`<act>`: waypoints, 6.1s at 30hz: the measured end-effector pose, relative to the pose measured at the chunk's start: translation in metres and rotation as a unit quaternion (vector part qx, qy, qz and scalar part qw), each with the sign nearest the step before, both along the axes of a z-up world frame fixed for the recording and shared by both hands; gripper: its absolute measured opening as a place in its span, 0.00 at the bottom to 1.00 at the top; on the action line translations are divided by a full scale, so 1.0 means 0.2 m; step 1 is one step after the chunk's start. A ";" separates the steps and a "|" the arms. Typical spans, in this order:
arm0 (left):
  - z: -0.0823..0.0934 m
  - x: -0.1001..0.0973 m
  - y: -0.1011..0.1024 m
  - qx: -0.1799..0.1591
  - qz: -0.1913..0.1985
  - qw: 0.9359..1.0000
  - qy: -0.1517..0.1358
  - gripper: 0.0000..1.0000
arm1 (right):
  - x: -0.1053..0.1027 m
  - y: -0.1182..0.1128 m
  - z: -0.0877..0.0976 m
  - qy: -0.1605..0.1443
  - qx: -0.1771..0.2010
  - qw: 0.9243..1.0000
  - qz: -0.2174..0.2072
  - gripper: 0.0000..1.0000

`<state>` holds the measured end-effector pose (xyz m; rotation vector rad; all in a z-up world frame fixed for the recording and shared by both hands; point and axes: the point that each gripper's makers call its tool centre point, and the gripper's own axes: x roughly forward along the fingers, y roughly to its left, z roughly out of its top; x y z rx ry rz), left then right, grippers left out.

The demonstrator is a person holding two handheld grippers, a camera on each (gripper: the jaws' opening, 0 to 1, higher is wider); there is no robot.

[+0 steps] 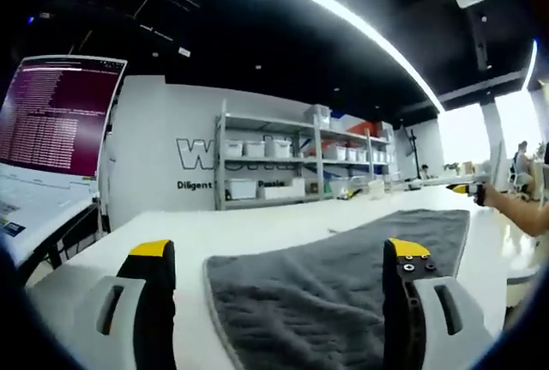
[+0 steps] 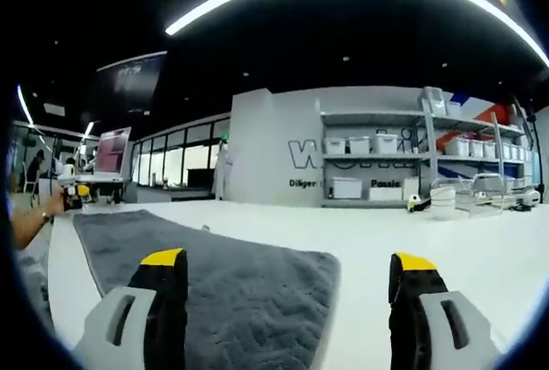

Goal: Open the folded towel by lifting each exposed corner and separating the folded layers until the towel lies flat within the target outline without major curled edges

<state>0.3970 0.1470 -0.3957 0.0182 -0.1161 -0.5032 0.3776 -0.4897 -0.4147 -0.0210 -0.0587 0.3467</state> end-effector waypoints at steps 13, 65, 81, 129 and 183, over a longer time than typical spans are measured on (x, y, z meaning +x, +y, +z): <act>-0.04 0.05 -0.04 0.033 -0.006 0.999 -0.015 0.99 | 0.03 0.00 -0.05 0.003 -0.056 0.998 -0.019 0.99; -0.05 0.00 0.01 0.027 0.000 1.000 -0.017 0.96 | 0.04 -0.09 -0.08 0.025 -0.034 0.998 -0.043 0.99; -0.06 0.00 -0.01 0.028 -0.006 1.000 -0.013 0.96 | 0.03 -0.08 -0.09 0.027 -0.038 0.998 -0.040 0.99; -0.10 0.02 -0.06 -0.045 -0.032 0.998 0.037 0.94 | 0.05 -0.09 -0.19 0.073 -0.035 0.996 -0.039 0.99; -0.13 0.01 -0.07 -0.006 -0.026 0.999 0.035 0.93 | 0.04 -0.10 -0.20 0.077 -0.040 0.995 -0.041 0.99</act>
